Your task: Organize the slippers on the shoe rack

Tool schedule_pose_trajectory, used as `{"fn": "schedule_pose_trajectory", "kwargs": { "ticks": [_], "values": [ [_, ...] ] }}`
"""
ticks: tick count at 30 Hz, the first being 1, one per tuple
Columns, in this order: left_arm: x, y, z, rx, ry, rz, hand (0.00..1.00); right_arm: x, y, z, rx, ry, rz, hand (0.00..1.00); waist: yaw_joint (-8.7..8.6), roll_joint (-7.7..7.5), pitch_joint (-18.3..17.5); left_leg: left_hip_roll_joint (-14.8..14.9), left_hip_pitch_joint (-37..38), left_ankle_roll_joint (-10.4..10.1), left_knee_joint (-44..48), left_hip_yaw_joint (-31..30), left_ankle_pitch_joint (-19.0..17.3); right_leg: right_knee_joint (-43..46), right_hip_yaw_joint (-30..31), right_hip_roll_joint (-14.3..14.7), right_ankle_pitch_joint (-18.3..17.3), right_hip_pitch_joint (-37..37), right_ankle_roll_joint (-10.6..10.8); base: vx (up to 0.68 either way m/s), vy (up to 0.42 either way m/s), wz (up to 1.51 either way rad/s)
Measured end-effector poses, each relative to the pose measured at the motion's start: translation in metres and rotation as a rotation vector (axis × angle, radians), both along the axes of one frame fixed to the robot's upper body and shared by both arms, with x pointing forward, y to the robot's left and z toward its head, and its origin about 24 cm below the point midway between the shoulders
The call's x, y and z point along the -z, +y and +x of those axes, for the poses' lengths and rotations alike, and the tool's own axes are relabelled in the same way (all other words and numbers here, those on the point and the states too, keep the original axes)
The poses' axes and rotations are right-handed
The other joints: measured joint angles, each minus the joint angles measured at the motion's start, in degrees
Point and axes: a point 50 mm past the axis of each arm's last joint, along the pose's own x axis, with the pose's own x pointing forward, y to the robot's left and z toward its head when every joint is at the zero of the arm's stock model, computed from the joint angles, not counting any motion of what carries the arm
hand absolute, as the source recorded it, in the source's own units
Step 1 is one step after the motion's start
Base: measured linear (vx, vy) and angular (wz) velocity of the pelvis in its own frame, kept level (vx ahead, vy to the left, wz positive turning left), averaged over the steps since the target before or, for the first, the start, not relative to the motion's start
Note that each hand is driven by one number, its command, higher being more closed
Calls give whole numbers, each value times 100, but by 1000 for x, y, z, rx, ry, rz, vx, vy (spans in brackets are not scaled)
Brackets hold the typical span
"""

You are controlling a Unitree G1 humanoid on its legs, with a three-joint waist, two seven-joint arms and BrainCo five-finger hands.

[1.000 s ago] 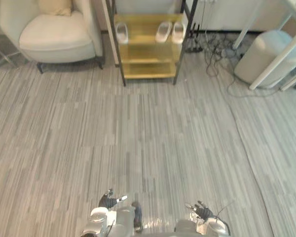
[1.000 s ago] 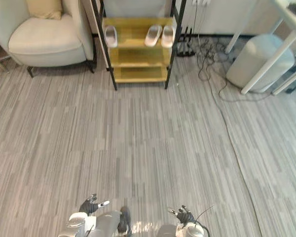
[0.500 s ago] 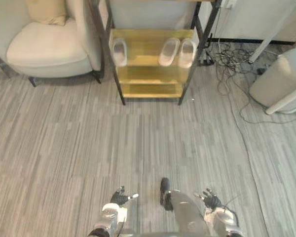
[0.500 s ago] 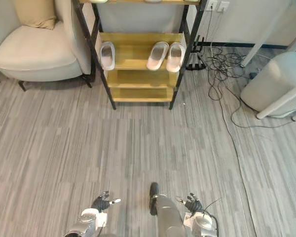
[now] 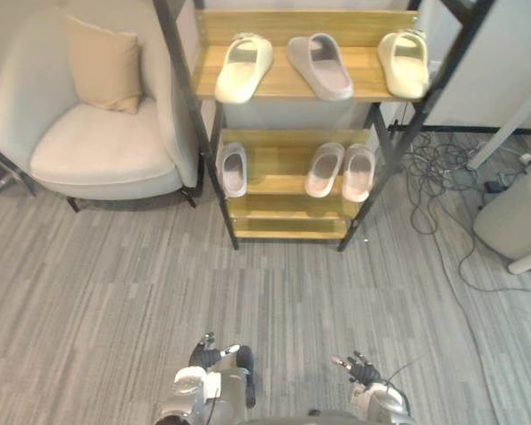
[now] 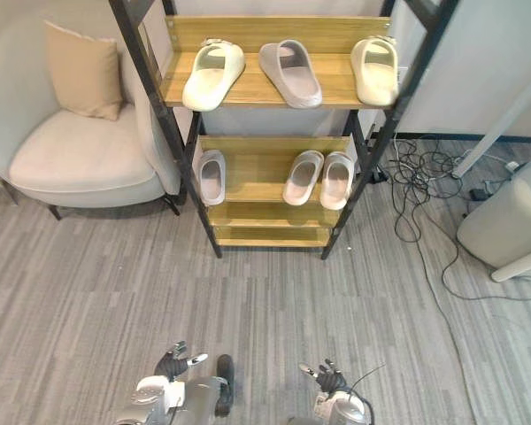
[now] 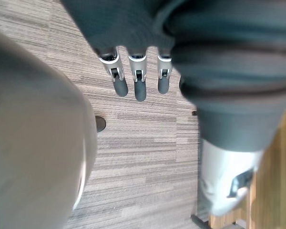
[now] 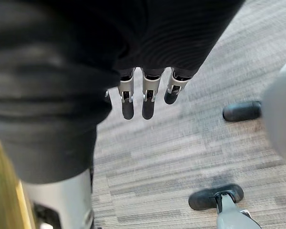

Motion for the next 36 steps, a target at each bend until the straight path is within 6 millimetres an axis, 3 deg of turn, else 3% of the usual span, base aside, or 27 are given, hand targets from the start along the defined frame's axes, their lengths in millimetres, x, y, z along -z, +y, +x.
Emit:
{"fn": "schedule_pose_trajectory", "kwargs": {
  "ticks": [1,2,3,4,5,6,8,9,10,11,12,13,14,15,19,20,22,24,27,28,29,30,33,36],
  "values": [
    [1,1,-2,0,8,3,0,0,0,0,-1,1,1,0,1,-8,3,-1,99,26,-9,45,-72,417,84,-25,-1,-130,26,342,172,-31],
    [3,5,-7,3,31,14,0,1,2,-2,-6,3,6,0,-33,-38,4,-54,386,52,-52,87,-231,1463,183,-136,93,-513,400,450,212,-16],
    [6,8,-15,30,65,32,0,0,1,-2,-9,-3,7,0,-73,-63,-4,-137,812,134,-76,91,-430,2783,171,-234,55,-920,554,450,190,-7],
    [7,8,-16,38,76,35,0,0,1,-2,-10,-2,6,0,-94,-71,-5,-151,941,148,-89,103,-465,3058,87,-278,6,-1012,464,555,150,17],
    [9,8,-19,50,92,37,0,1,0,-5,-19,7,4,0,-132,-65,-9,-191,1375,149,-368,90,-500,3381,-414,-445,-148,-1241,175,468,85,19],
    [9,8,-19,49,92,36,0,1,0,-5,-27,7,2,0,-132,-71,-16,-184,1520,146,-476,84,-498,3333,-596,-465,-199,-1308,84,575,67,15],
    [9,6,-19,43,90,27,0,-1,0,1,-61,-4,-14,0,-133,-21,-14,-21,1856,142,-730,78,-496,2692,-1170,-360,-342,-1658,-154,458,-21,5],
    [9,4,-18,45,89,19,0,-3,-4,5,-69,-19,-28,0,-169,81,33,188,2005,90,-789,67,-526,1742,-1468,-191,-269,-1914,-216,339,-59,11],
    [9,3,-18,45,89,18,0,-3,-5,6,-70,-20,-30,0,-172,94,41,209,2025,74,-791,65,-535,1619,-1486,-165,-243,-1933,-215,440,-107,11],
    [9,2,-19,48,89,14,0,-4,-8,6,-70,-21,-39,0,-186,137,67,323,2128,-28,-799,54,-595,955,-1490,-18,18,-2038,-236,469,-152,8],
    [10,4,-20,51,94,19,0,-2,-7,0,-71,-3,-36,0,-200,81,39,359,2285,-270,-794,58,-738,-254,-1247,170,954,-1989,-327,469,-152,11],
    [10,6,-22,50,97,24,0,0,-6,-4,-69,5,-32,0,-206,5,2,321,2364,-394,-784,35,-815,-637,-1056,195,1500,-1976,-436,476,-202,4],
    [12,5,-25,36,114,18,0,-1,-9,-4,-63,4,-36,0,-226,89,-9,409,2546,-561,-774,-9,-988,-589,-949,316,1903,-1943,-558,416,-171,-6],
    [12,-2,-23,35,104,-2,0,-4,-13,3,-73,-12,-53,0,-248,232,-35,516,2481,-619,-618,-66,-888,-422,-930,385,1691,-1954,-611,496,-211,-11],
    [12,-23,-18,53,95,-65,0,-4,-20,2,-67,-5,-65,0,-363,423,-15,739,2490,-706,-207,-283,-691,-340,-1101,558,1173,-1669,-641,369,-171,17],
    [11,-23,-17,52,92,-66,0,-3,-18,0,-75,4,-62,0,-361,422,-11,873,2280,-721,506,-398,-687,-511,-1156,632,1112,-1380,-672,385,-190,31],
    [9,-22,-12,47,72,-64,0,0,-19,-8,-79,24,-64,0,-280,385,13,1158,1581,-974,2273,-472,-426,-895,-1202,772,1038,-878,-756,289,-103,15],
    [7,-21,-7,46,52,-62,0,-1,-18,-6,-79,24,-65,0,-204,378,38,1249,1015,-789,2986,-324,-829,-1112,-1198,789,1013,-546,-789,247,-25,-9],
    [4,-23,-2,54,33,-63,0,-1,-20,-6,-65,24,-67,0,-202,339,62,990,563,-704,1969,-46,-1098,-1286,-1137,609,1033,-270,-670,195,73,-13],
    [4,-24,-3,62,35,-63,0,-1,-21,-7,-63,26,-70,0,-203,360,49,866,554,-673,1185,-70,-924,-1297,-1096,553,1008,-224,-596,138,122,-17],
    [5,-25,-5,62,41,-67,0,-1,-24,-9,-62,29,-78,0,-203,471,17,795,563,-548,458,-73,-418,-1308,-1038,604,960,-176,-473,233,158,-16],
    [5,-21,-5,60,42,-54,0,1,-14,-11,-64,31,-50,0,-194,275,-37,516,947,-472,-61,-31,-306,-1392,-863,399,919,-73,-297,197,129,-10],
    [6,-16,-6,70,51,-39,0,3,-9,-15,-60,41,-37,0,-212,137,-104,270,1187,-368,-492,74,-186,-1373,-833,172,842,-69,-173,188,121,-2],
    [8,-11,-10,75,70,-22,0,5,-7,-19,-57,50,-30,0,-234,99,-133,113,1410,-285,-818,81,-120,-1472,-825,79,836,45,-133,127,70,2]
  ]
}}
